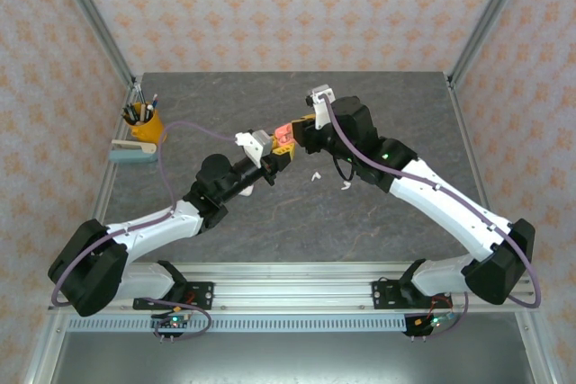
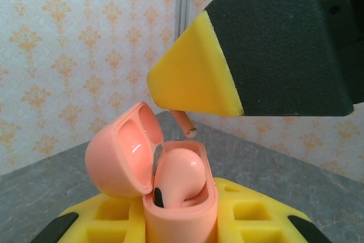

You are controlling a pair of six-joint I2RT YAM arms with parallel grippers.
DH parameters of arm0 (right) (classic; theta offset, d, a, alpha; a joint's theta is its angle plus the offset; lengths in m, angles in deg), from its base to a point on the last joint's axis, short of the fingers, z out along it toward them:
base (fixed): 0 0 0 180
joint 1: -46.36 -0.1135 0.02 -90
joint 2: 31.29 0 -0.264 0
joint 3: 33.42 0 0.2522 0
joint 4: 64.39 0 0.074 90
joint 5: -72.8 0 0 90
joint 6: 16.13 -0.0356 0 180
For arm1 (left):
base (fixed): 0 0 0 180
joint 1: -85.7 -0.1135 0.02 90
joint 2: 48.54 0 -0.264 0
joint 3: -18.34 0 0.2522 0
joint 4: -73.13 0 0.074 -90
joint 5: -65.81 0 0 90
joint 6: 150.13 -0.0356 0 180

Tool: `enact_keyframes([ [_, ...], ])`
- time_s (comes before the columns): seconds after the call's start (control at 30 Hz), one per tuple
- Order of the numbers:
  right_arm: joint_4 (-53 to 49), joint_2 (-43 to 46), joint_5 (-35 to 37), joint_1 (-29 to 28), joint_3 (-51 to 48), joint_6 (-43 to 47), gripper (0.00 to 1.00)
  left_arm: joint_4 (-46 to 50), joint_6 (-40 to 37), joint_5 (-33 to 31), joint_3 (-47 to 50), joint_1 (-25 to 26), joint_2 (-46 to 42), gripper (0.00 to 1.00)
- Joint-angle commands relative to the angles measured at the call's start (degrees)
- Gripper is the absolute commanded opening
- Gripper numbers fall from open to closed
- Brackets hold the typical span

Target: Insert wireless bluetooth earbuds into charging case

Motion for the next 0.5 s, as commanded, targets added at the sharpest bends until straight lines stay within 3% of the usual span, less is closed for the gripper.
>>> enact_keyframes([
  [0.0,1.64,-0.61,-0.10,0.19,0.89,-0.14,0.24,-3.41,0.61,0.88,-1.62,0.45,0.00,0.00],
  [0.47,0.64,-0.98,-0.14,0.23,0.07,1.73,0.23,-3.77,0.65,0.57,-1.84,0.53,0.34,0.00],
])
